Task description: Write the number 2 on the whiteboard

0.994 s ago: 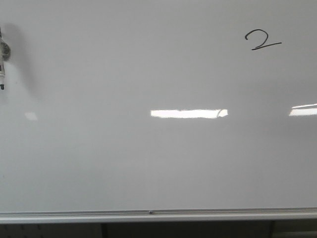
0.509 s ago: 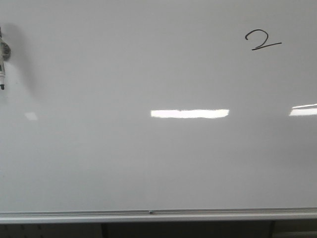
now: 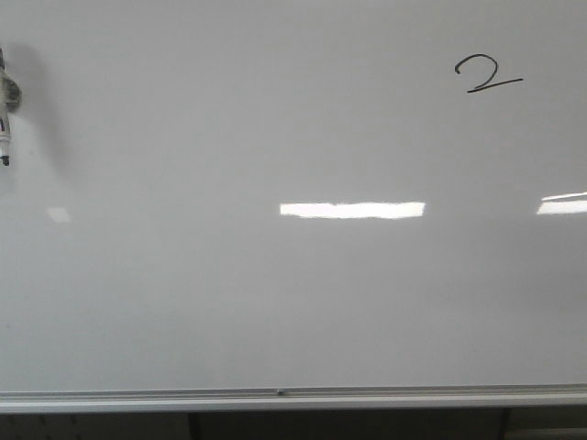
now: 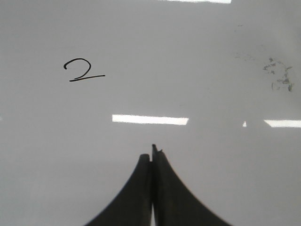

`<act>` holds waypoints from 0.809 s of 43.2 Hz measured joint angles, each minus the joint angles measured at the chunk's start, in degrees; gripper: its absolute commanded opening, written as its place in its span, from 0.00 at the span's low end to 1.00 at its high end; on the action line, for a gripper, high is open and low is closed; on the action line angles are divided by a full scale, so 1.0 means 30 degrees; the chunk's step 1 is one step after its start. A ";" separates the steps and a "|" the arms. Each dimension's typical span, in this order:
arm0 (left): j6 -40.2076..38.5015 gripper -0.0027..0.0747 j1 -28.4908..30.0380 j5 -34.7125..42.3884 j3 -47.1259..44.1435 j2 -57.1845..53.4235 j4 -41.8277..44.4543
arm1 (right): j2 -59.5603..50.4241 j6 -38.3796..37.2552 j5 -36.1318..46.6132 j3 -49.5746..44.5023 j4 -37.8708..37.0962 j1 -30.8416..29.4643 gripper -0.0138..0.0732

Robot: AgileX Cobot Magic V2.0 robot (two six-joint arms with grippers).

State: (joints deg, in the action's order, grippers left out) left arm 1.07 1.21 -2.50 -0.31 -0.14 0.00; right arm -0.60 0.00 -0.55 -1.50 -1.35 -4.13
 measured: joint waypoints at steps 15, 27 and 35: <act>0.0000 0.01 0.0000 0.0000 0.0000 0.0000 0.0000 | 0.0000 0.0000 0.0047 0.0000 0.0000 0.0493 0.08; 0.0000 0.01 0.0000 0.0000 0.0000 0.0000 0.0000 | 0.0000 0.0000 0.0047 0.0000 0.0000 0.0540 0.08; 0.0000 0.01 0.0000 0.0000 0.0000 0.0000 0.0000 | 0.0000 0.0000 0.0047 0.0000 0.0000 0.0540 0.08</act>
State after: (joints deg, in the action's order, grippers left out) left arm 1.07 1.21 -2.50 -0.31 -0.14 0.00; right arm -0.60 0.00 -0.41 -1.50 -1.35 -2.51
